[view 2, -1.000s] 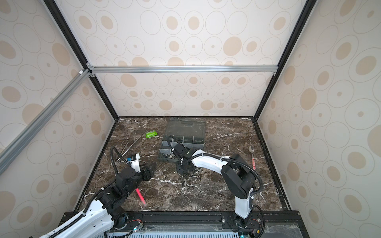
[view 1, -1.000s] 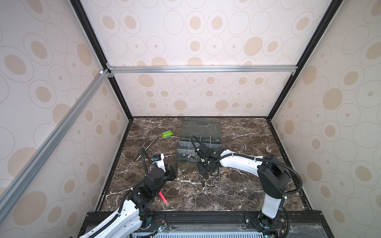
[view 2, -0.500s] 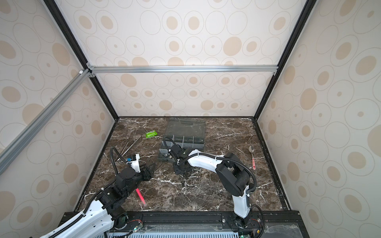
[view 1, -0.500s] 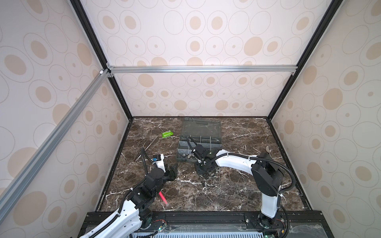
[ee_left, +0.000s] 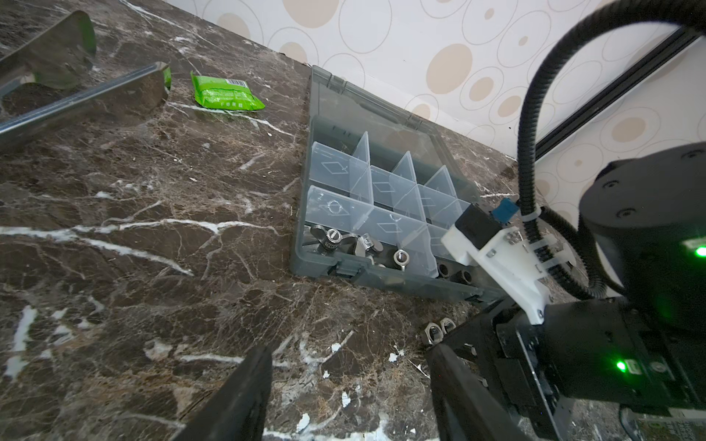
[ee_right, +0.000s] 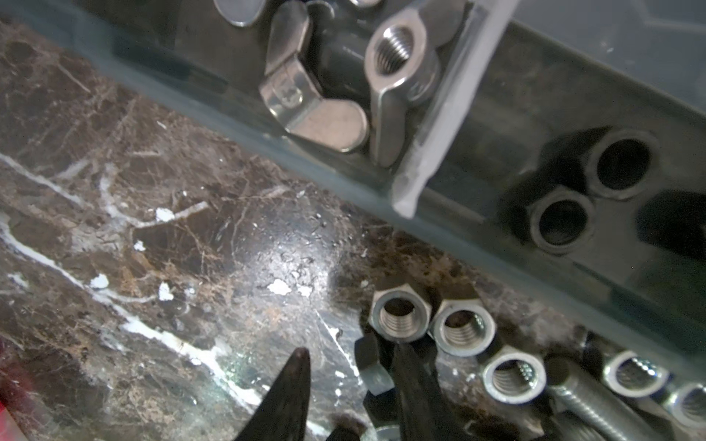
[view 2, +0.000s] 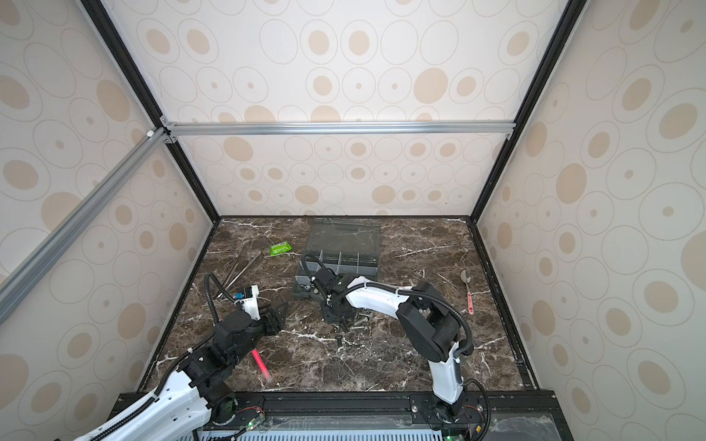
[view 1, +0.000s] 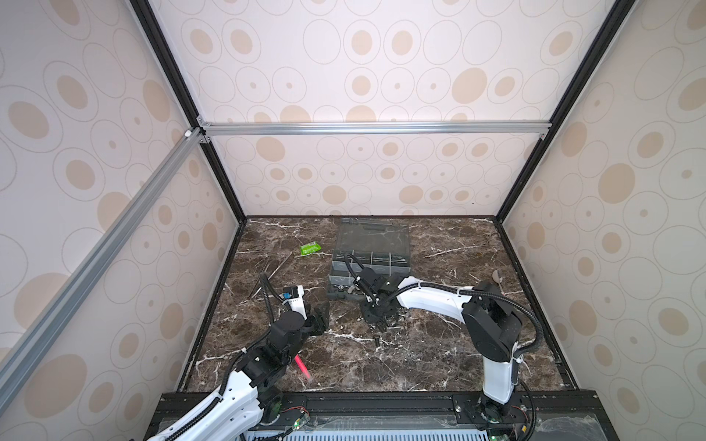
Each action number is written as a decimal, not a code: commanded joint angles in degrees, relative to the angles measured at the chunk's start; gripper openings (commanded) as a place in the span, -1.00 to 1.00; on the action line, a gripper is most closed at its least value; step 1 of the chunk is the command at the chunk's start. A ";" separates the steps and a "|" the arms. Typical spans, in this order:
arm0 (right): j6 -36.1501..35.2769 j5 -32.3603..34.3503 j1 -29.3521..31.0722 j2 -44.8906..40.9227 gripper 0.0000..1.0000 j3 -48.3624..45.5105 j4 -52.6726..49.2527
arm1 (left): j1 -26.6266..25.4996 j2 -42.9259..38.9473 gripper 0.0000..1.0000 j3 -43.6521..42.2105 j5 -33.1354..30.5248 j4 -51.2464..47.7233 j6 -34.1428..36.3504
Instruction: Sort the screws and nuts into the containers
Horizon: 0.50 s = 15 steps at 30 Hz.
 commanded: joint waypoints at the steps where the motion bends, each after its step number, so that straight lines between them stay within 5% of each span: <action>1: -0.40 0.69 0.45 1.02 -0.22 0.74 -1.79 | 0.45 -0.82 0.32 -0.28 -0.14 -0.52 -1.22; 15: 1.10 1.02 1.75 0.83 -0.41 -1.15 -1.34 | 0.44 -1.62 0.33 -1.23 -0.23 -0.45 -1.59</action>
